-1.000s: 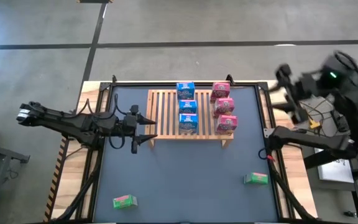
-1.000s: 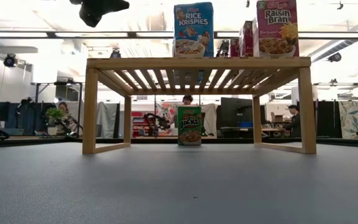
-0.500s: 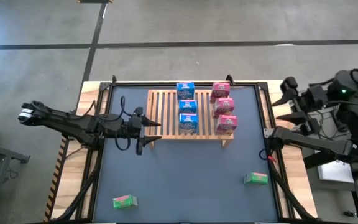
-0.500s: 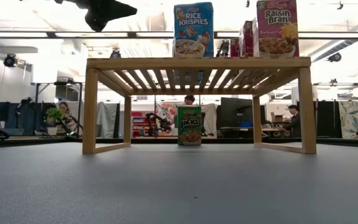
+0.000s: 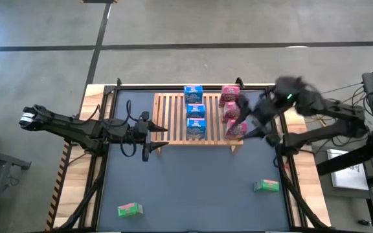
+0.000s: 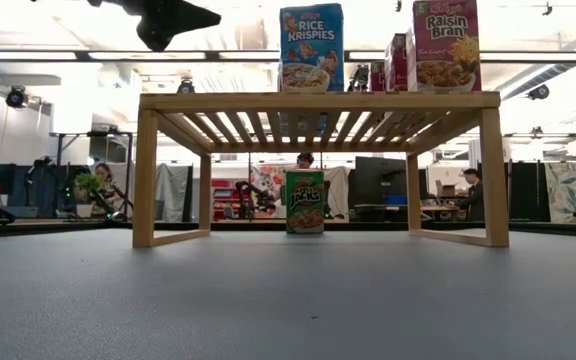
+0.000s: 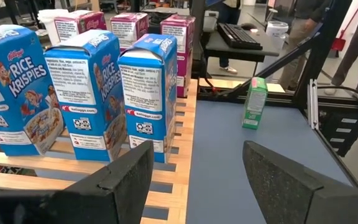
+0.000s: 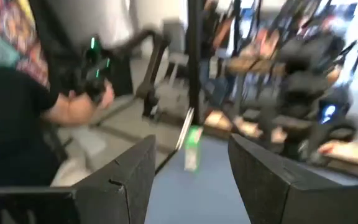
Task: Stack cereal on shelf
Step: Put the bottom right green cereal box on the shelf
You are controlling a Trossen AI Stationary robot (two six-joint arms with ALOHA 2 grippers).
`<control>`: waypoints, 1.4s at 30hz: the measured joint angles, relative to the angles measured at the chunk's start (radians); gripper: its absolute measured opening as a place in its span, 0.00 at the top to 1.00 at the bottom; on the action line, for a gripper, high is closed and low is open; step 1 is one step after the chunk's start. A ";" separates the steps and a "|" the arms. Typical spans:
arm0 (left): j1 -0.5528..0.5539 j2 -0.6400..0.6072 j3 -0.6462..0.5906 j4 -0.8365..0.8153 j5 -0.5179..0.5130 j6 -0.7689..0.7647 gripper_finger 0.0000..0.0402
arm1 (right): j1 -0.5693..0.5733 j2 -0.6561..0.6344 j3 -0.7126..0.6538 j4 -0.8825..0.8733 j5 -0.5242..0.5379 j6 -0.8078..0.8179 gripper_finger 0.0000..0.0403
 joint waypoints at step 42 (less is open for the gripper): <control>-0.002 0.000 -0.006 -0.068 0.001 0.000 0.42 | 1.073 0.450 0.166 -1.149 0.845 1.201 0.42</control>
